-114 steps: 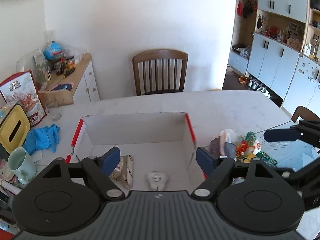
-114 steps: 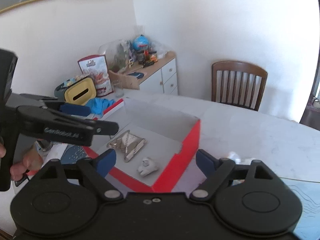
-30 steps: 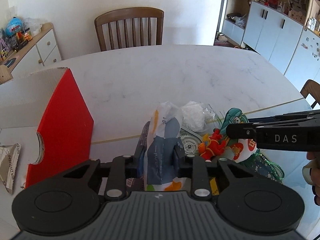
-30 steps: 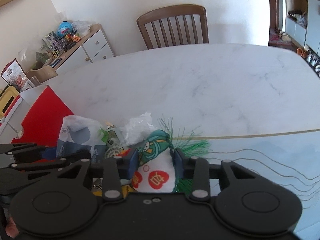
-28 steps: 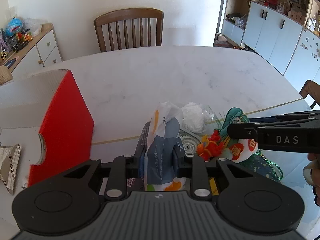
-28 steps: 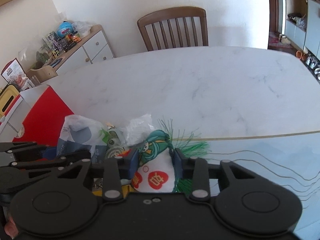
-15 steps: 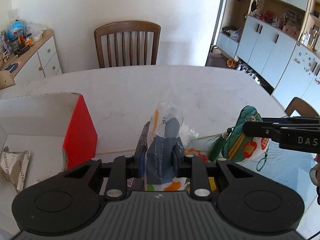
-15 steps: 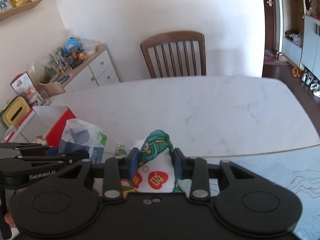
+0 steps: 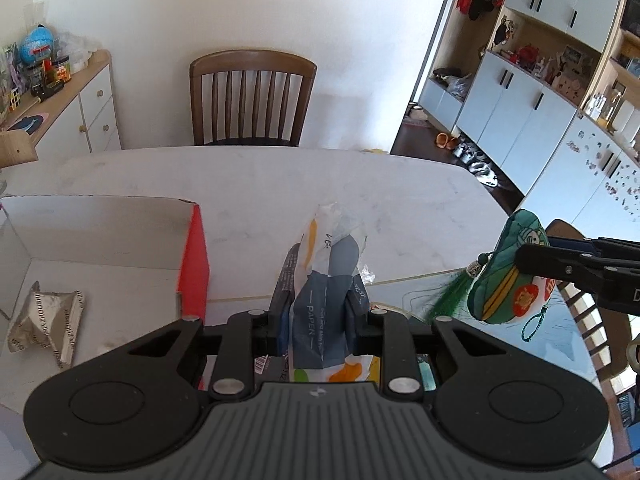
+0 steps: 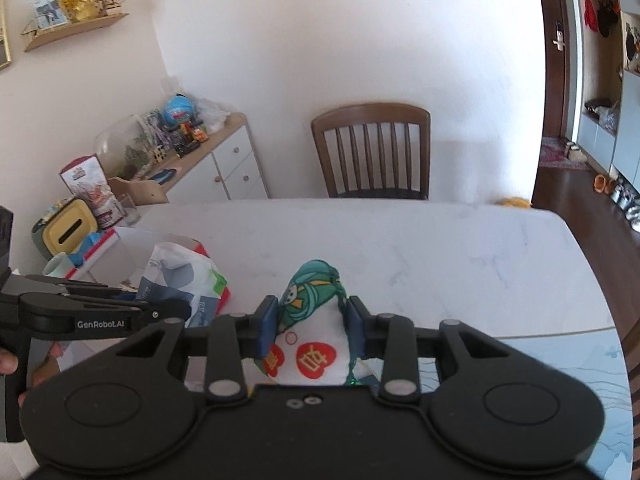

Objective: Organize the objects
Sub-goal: 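Grasp the white plastic bag with the left gripper while the right gripper grasps the green-haired plush, then carry both items into the red box and open both grippers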

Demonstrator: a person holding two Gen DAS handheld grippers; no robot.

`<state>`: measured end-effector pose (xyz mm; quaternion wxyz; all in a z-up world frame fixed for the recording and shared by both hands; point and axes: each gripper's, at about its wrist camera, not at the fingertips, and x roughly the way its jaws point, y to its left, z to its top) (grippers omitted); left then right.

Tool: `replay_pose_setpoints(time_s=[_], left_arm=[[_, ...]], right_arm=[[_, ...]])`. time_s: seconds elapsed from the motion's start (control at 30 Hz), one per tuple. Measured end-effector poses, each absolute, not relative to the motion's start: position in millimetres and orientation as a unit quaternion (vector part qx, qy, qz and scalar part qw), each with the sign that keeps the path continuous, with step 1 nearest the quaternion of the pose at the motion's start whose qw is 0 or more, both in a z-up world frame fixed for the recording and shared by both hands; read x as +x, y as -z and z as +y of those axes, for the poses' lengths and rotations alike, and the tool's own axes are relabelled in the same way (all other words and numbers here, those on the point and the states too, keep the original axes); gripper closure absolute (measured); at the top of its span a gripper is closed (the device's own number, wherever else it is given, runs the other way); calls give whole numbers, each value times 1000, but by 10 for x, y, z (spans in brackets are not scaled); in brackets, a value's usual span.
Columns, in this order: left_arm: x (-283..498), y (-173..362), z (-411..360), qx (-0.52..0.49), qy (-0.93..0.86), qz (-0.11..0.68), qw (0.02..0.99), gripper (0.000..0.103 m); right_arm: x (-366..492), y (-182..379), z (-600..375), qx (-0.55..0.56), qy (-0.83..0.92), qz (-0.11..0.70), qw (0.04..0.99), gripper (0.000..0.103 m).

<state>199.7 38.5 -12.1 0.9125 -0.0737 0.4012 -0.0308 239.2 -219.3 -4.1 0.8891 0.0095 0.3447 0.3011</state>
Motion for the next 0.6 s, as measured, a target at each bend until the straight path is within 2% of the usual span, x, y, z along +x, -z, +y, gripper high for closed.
replay_pose_setpoints(time_s=[0.6], left_arm=[[1712, -278, 1479, -70, 5, 389, 919, 78]], right_arm=[[2037, -329, -1175, -22, -348, 324, 879, 68]])
